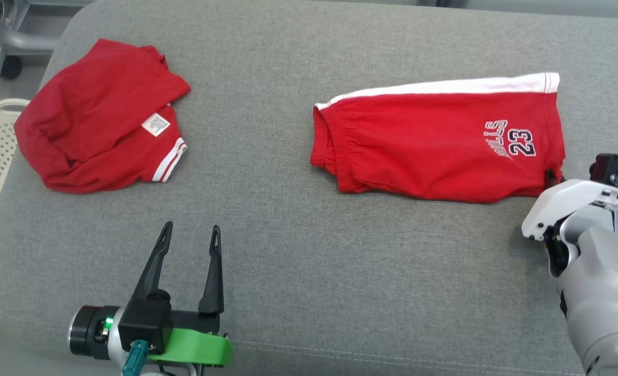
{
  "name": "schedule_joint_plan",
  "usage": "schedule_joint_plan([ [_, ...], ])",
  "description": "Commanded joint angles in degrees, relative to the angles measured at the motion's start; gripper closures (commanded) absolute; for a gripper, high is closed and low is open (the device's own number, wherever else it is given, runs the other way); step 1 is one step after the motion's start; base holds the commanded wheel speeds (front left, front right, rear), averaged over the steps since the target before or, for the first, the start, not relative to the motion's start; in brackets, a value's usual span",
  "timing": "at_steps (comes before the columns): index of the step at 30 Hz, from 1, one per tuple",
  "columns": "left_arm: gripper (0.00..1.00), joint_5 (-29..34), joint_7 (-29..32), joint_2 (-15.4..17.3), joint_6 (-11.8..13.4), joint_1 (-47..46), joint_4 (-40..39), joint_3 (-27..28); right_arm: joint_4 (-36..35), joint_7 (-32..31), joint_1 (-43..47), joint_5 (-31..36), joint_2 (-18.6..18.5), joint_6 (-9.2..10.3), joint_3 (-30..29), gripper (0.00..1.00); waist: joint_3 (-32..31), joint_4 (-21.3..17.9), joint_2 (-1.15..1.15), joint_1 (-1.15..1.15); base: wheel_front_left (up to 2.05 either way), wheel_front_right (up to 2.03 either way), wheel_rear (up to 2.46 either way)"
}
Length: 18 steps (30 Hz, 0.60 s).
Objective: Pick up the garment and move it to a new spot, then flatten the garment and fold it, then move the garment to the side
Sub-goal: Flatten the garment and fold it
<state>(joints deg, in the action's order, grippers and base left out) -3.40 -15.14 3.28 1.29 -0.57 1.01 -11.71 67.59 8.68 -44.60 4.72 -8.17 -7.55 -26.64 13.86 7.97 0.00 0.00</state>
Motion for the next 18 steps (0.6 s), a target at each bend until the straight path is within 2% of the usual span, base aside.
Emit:
schedule_joint_plan([
  [1, 0.0, 0.24, 0.0, 0.54, 0.29, 1.17, 0.61, 0.38, -0.14, 0.18, 2.39, -0.06, 0.31, 0.12, 0.12, 1.0, -1.88, -1.56, 0.0, 0.0, 0.0, 0.0, 0.0],
  [2, 0.0, 0.25, -0.01, 0.55, 0.31, 1.4, 0.84, 0.49, -0.46, 0.47, 2.85, -0.2, 0.56, 0.12, 0.25, 1.0, -2.16, -1.74, 0.0, 0.0, 0.0, 0.0, 0.0],
  [3, 0.0, 0.15, 0.0, 0.52, 0.41, 1.66, 1.28, 0.69, -0.57, 0.5, 3.26, -0.64, 1.0, 0.12, 0.23, 0.68, -2.51, -1.96, 0.0, 0.0, 0.0, 0.0, 0.0],
  [4, 0.0, 0.39, -0.01, 0.66, 0.81, 1.82, 1.86, 1.04, -0.62, 0.6, 3.71, -0.88, 1.38, 0.11, 0.38, 0.0, -2.84, -2.14, 0.0, 0.0, 0.0, 0.0, 0.0],
  [12, 0.0, -2.11, 0.0, 0.25, 2.29, 1.53, 5.57, 2.9, -3.7, 4.69, 6.55, -1.85, 3.28, 0.1, 4.68, 0.0, -6.11, -2.88, 0.0, 0.0, 0.0, 0.0, 0.0],
  [18, 0.0, -5.49, -0.01, 0.02, 2.7, 1.73, 9.09, 4.71, -12.13, 6.51, 12.81, -2.93, 4.41, 0.1, 8.41, 0.0, -10.31, -3.21, 0.0, 0.0, 0.0, 0.0, 0.0],
])
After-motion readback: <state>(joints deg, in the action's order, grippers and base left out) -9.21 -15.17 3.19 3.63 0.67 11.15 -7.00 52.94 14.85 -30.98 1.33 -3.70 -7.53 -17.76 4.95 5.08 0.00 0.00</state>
